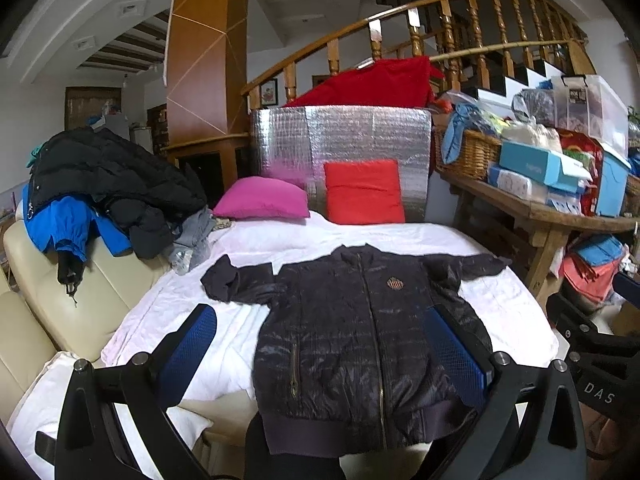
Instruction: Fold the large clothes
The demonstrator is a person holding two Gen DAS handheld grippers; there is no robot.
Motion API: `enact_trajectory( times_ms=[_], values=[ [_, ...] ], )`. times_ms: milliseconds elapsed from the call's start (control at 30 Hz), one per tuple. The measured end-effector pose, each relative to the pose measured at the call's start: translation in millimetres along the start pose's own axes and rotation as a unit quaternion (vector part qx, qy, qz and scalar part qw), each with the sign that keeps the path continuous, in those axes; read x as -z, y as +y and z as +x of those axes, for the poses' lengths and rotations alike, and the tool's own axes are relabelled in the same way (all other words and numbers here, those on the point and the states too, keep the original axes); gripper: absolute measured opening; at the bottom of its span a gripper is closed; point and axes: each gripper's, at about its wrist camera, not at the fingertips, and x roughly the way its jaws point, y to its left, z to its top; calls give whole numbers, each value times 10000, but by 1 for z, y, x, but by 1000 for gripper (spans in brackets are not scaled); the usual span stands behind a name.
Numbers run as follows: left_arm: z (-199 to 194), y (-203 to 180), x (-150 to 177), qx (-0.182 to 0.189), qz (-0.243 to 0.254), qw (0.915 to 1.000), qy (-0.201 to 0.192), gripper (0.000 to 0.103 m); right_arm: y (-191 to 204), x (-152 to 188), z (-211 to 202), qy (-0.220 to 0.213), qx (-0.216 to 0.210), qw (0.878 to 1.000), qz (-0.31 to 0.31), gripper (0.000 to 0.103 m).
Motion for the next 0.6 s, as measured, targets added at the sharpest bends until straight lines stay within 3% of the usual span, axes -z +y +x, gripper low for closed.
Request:
enact_trajectory(
  times_ms=[600],
  values=[
    [-5,-1,2,-21,20,10000,-40,103,-2,7,-3,62,31,10000,-11,103]
  ],
)
